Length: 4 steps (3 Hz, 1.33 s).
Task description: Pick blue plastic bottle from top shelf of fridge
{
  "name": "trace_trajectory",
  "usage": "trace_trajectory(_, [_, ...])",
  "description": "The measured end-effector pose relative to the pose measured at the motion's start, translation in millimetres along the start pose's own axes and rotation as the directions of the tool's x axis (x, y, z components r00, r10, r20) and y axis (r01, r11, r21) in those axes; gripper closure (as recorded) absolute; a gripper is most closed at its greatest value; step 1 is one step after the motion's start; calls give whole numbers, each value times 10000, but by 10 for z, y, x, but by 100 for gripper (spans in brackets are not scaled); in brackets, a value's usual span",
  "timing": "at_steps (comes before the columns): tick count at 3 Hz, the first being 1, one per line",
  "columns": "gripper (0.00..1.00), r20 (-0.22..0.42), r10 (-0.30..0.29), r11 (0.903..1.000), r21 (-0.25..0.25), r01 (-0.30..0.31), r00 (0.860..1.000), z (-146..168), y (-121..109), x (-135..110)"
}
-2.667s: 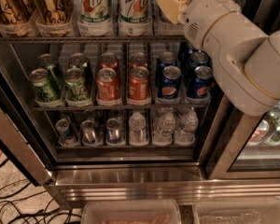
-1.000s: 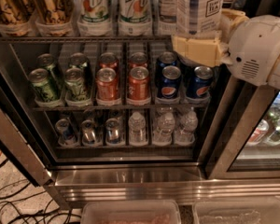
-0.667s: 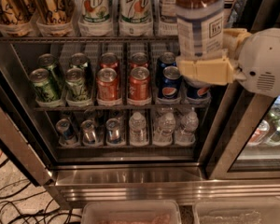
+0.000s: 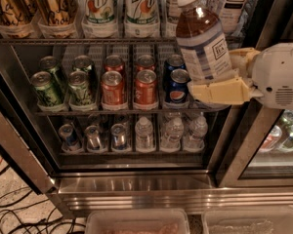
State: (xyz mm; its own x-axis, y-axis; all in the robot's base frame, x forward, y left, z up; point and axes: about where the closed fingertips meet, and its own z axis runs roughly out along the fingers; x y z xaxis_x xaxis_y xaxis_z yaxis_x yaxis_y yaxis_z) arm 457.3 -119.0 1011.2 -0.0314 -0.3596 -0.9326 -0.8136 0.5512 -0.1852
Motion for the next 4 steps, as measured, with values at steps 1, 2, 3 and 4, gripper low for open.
trace_trajectory(1, [100, -70, -323, 9978, -574, 318, 9995, 225, 112, 24])
trace_trajectory(2, [100, -126, -409, 9947, -954, 395, 9991, 455, 356, 180])
trace_trajectory(3, [100, -126, -408, 9946, -955, 394, 9991, 465, 362, 211])
trace_trajectory(4, [100, -177, 78, 9861, -1658, -106, 9998, 491, 739, 341])
